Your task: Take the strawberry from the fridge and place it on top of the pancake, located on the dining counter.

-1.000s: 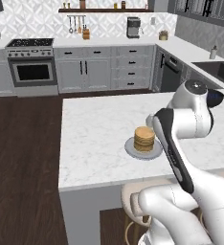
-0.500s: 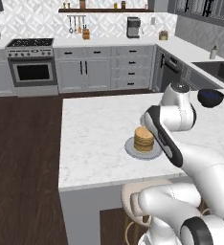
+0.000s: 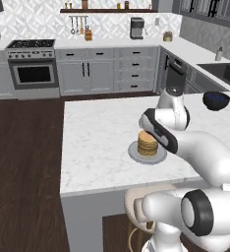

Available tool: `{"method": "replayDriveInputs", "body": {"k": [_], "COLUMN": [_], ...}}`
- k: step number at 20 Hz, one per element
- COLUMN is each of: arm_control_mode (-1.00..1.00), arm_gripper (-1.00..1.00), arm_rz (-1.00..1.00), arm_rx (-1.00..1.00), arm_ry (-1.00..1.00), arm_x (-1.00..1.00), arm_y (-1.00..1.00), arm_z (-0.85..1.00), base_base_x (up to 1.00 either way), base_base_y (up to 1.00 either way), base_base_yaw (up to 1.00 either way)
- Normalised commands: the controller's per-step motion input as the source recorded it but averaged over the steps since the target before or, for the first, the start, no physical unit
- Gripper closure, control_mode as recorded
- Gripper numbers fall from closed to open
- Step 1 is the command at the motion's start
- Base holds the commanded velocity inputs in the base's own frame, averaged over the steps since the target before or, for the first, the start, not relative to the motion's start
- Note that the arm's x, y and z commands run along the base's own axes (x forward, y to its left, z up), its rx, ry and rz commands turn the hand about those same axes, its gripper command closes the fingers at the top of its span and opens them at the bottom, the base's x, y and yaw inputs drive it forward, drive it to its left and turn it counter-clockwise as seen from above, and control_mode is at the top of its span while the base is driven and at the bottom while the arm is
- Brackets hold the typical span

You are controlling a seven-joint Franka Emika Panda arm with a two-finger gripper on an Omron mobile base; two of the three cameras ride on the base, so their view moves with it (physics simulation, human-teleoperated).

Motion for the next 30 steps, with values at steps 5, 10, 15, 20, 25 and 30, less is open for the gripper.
{"method": "replayDriveInputs", "body": {"k": [5, 10, 15, 20, 25, 30], "arm_control_mode": [-1.0, -1.0, -1.0, -1.0, -1.0, -1.0], "arm_gripper": [1.0, 1.0, 1.0, 1.0, 1.0, 1.0], "arm_rz": [0.0, 0.0, 0.0, 0.0, 0.0, 0.0], "arm_rx": [0.0, 0.0, 0.0, 0.0, 0.0, 0.0], "arm_ry": [0.0, 0.0, 0.0, 0.0, 0.0, 0.0], "arm_x": [0.32, 0.15, 0.17, 0.3, 0.09, 0.11], "arm_y": [0.0, 0.0, -0.04, -0.05, 0.0, 0.0], "arm_z": [-0.32, -0.19, -0.15, -0.16, -0.14, -0.15], "base_base_x": [0.0, 0.0, 0.0, 0.0, 0.0, 0.0], "base_base_y": [0.0, 0.0, 0.0, 0.0, 0.0, 0.0], "base_base_yaw": [0.0, 0.0, 0.0, 0.0, 0.0, 0.0]}}
